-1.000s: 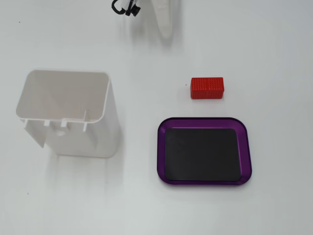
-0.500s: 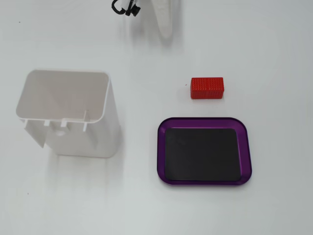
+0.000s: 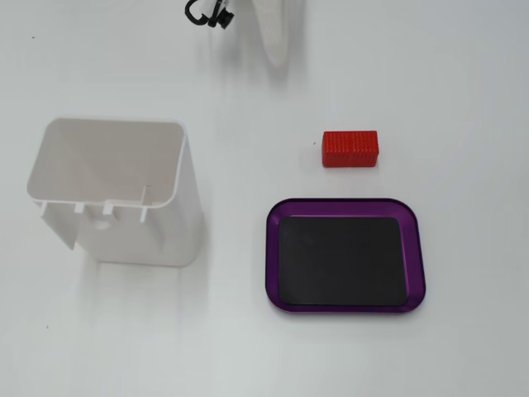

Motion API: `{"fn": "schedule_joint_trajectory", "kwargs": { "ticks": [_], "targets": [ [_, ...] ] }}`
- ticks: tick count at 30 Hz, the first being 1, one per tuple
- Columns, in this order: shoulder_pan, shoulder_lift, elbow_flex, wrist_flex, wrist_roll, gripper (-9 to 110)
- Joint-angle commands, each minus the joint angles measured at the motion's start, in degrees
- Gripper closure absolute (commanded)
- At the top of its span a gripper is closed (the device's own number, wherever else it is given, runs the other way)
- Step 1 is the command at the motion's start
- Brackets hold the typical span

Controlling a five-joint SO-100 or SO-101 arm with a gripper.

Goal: Pick up the cube and place it in the box.

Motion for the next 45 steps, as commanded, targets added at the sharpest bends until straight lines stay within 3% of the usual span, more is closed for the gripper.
{"fn": "schedule_joint_trajectory", "kwargs": {
  "ticks": [1, 8, 16, 28, 45],
  "targets": [
    [-0.6, -12.3, -8.8, -2.5, -1.8, 102],
    [-1.0, -52.2, -36.3, 3.3, -2.2, 92],
    [-11.5, -86.0, -66.5, 14.6, -1.6, 83],
    [-12.8, -95.3, -76.9, 9.0, 4.7, 83],
    [-12.8, -111.4, -86.1, 6.3, 4.8, 83]
  ]
}}
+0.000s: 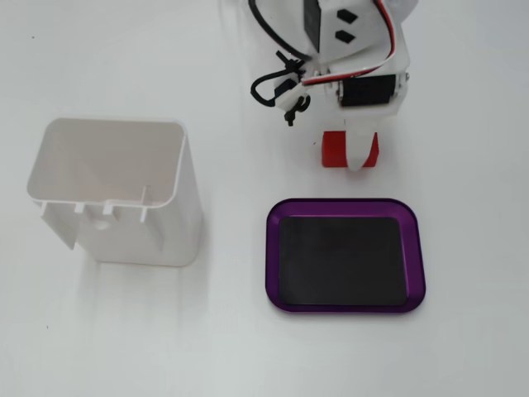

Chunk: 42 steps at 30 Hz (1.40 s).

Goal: Pick up the cube and place it in the box.

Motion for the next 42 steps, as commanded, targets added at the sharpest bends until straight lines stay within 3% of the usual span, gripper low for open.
{"fn": "schedule_joint_trajectory", "kwargs": {
  "ticks": [1, 37, 42],
  "targets": [
    [-0.3, -0.5, -2.1, -0.6, 0.4, 83],
    [-0.4, -0.8, -1.4, 0.2, -0.2, 83],
    [-0.4, -0.8, -1.4, 0.2, -0.1, 94]
  ]
}}
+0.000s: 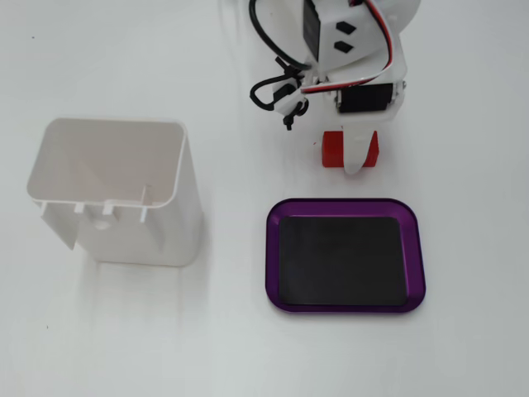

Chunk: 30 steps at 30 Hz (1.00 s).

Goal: Pick up the cube and place it in the box.

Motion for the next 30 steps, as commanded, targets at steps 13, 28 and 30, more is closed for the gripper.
{"fn": "schedule_joint_trajectory", "kwargs": {
  "ticks": [13, 28, 30],
  "targets": [
    [-0.5, 1.9, -1.8, 1.5, 0.1, 101],
    [-0.4, 26.8, -1.5, -3.5, -6.7, 102],
    [-0.1, 26.7, -1.5, -9.1, -8.1, 102]
  ]
}}
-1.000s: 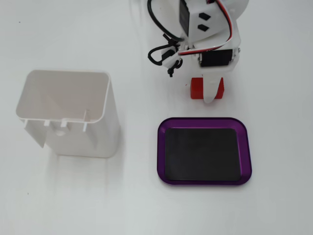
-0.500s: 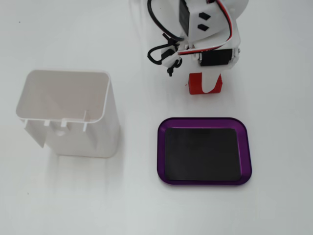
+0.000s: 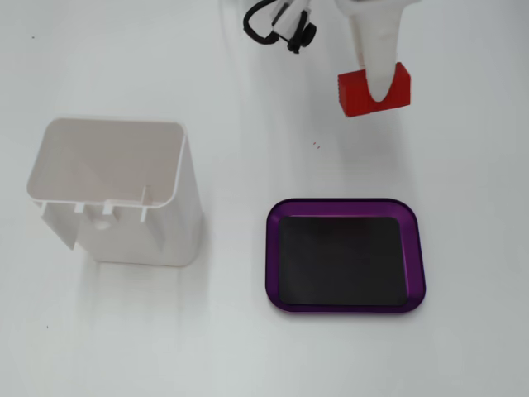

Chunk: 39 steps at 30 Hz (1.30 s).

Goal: Pick up the cube and place it in the box.

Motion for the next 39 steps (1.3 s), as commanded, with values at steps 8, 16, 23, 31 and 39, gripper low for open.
{"fn": "schedule_joint_trajectory", "kwargs": {
  "ticks": [8, 16, 23, 31, 39],
  "targets": [
    [4.1, -7.5, -2.0, -21.5, -3.3, 102],
    [4.1, -19.9, -6.8, -23.8, -3.2, 102],
    [4.1, -21.4, -6.8, -24.1, -3.1, 102],
    [4.1, -21.1, -6.8, -23.7, -3.1, 96],
    [4.1, -20.8, -6.9, -20.2, -3.2, 85]
  ]
}}
